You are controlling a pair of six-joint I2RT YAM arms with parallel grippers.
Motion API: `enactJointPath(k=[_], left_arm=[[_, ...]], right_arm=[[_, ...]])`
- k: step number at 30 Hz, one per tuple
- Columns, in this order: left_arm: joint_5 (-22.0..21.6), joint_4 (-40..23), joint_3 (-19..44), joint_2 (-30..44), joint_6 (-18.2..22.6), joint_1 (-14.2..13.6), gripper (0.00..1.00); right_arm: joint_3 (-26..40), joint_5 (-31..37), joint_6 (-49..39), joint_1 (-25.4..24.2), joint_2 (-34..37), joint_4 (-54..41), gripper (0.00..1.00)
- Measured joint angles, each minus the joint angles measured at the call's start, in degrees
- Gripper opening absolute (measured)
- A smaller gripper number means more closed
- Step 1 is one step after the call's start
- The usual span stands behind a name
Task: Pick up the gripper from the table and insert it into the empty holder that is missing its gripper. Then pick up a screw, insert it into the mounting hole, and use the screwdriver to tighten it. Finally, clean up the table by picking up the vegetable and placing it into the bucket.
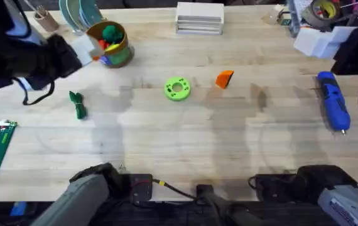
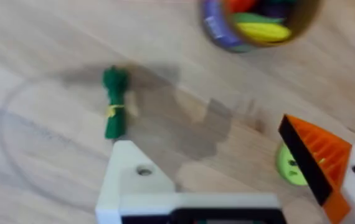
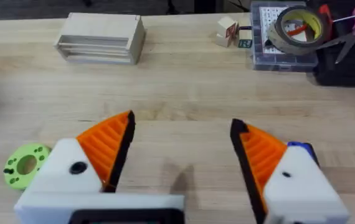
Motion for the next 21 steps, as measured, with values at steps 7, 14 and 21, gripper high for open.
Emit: enactJointPath(k=[7, 14, 21], left_arm=[[2.3, 3.0, 1.4, -9.1, 0.8, -7.3, 0.995], [12.6, 9.5, 1.4, -11.9, 0.8, -10.9, 0.995], [17.7, 12.8, 1.5, -10.5, -0.2, -11.0, 0.995]], right_arm=[[0.0, 0.0, 0.0, 0.0, 0.0, -0.1, 0.992], [0.0, 0.0, 0.0, 0.0, 0.0, -0.1, 0.992], [0.0, 0.0, 0.0, 0.0, 0.0, -0.1, 0.992]])
